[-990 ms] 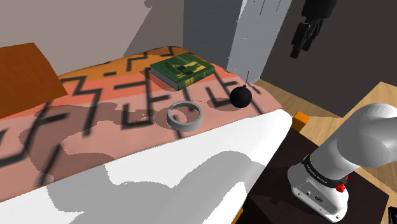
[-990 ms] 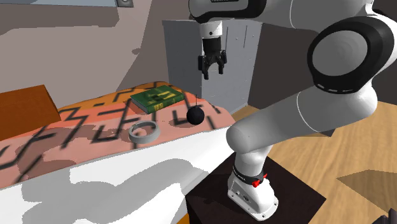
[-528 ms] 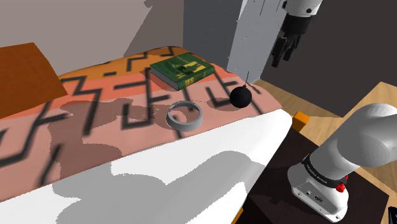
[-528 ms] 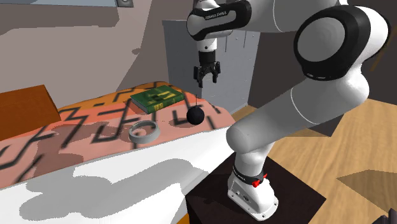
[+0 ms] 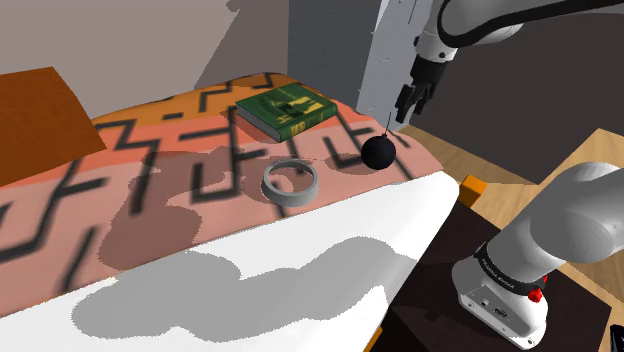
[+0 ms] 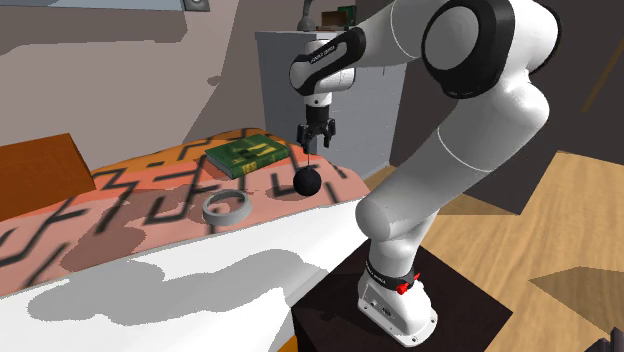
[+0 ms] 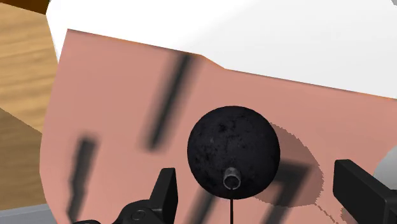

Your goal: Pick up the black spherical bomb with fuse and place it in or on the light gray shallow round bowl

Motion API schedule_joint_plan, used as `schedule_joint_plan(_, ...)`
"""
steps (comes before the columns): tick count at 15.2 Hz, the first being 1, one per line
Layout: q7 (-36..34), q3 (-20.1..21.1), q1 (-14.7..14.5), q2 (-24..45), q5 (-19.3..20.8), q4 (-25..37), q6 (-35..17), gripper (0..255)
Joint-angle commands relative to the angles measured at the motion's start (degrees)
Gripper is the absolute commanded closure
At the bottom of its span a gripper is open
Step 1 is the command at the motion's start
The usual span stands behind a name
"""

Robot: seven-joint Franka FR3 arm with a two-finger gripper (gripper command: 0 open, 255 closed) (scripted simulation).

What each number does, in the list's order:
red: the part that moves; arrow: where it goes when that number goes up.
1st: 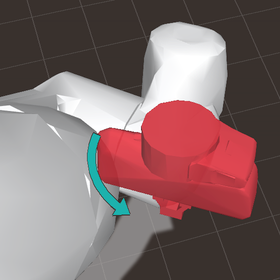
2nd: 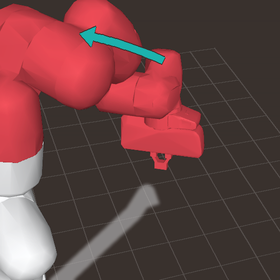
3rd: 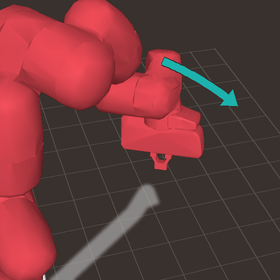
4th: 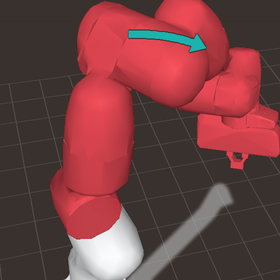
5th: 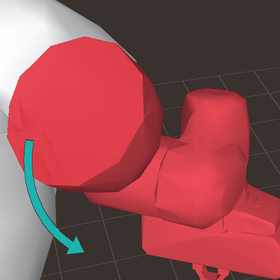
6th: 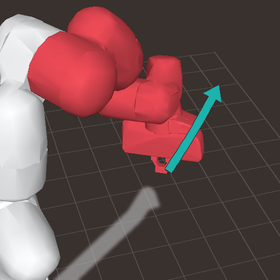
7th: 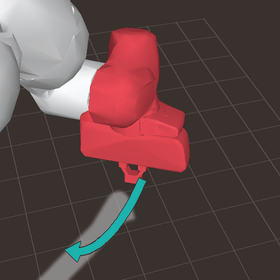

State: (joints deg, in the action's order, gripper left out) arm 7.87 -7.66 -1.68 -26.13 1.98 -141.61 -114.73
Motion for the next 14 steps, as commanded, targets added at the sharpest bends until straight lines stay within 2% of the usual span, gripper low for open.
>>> schedule_joint_plan(1,0.7,-0.8,-0.3,4.1,-1.1,0.5,-4.5,0)
schedule_joint_plan(4,1.9,-1.7,-0.8,9.2,-2.8,1.1,-9.7,0)
schedule_joint_plan(11,2.4,-1.8,-1.1,12.3,-3.5,-1.8,-15.6,0)
schedule_joint_plan(14,2.5,-1.8,-1.1,12.5,-3.5,-2.0,-16.1,0)
